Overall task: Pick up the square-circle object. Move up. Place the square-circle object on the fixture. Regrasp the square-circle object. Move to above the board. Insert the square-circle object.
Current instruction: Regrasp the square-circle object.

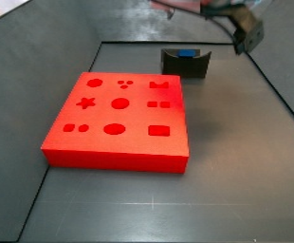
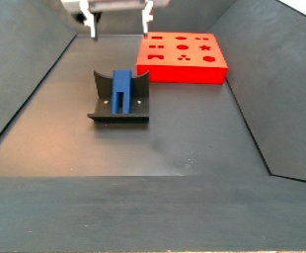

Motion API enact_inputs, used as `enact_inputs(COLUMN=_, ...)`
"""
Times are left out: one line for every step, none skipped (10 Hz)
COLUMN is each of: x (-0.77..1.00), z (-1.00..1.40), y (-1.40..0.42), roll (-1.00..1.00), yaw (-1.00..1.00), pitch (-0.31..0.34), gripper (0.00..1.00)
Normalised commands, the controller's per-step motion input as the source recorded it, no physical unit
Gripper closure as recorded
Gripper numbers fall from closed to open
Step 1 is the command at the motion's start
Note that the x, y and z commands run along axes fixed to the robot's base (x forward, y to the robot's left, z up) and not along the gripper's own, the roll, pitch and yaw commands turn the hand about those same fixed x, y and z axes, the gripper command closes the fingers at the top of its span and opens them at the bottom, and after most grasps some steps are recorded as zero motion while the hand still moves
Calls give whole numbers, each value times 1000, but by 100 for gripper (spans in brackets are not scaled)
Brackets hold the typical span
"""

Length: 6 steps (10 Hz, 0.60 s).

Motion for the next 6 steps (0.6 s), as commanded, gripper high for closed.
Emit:
enact_inputs(x=73, z=-1000, y=52, roll=67, yaw=18, pitch=-50, gripper=0)
enact_inputs(x=86, z=-1000, y=46, roll=66, yaw=12, pitch=-44, gripper=0)
enact_inputs(x=92, z=-1000, y=43, roll=68, yaw=7, pitch=-37, gripper=0)
enact_inputs(x=109, z=-1000, y=35, roll=69, yaw=4, pitch=-24, gripper=0)
enact_inputs(x=112, z=-930, y=25, roll=70, yaw=5, pitch=-17, gripper=0)
enact_inputs(x=95, z=-734, y=15, roll=71, yaw=8, pitch=-10, gripper=0)
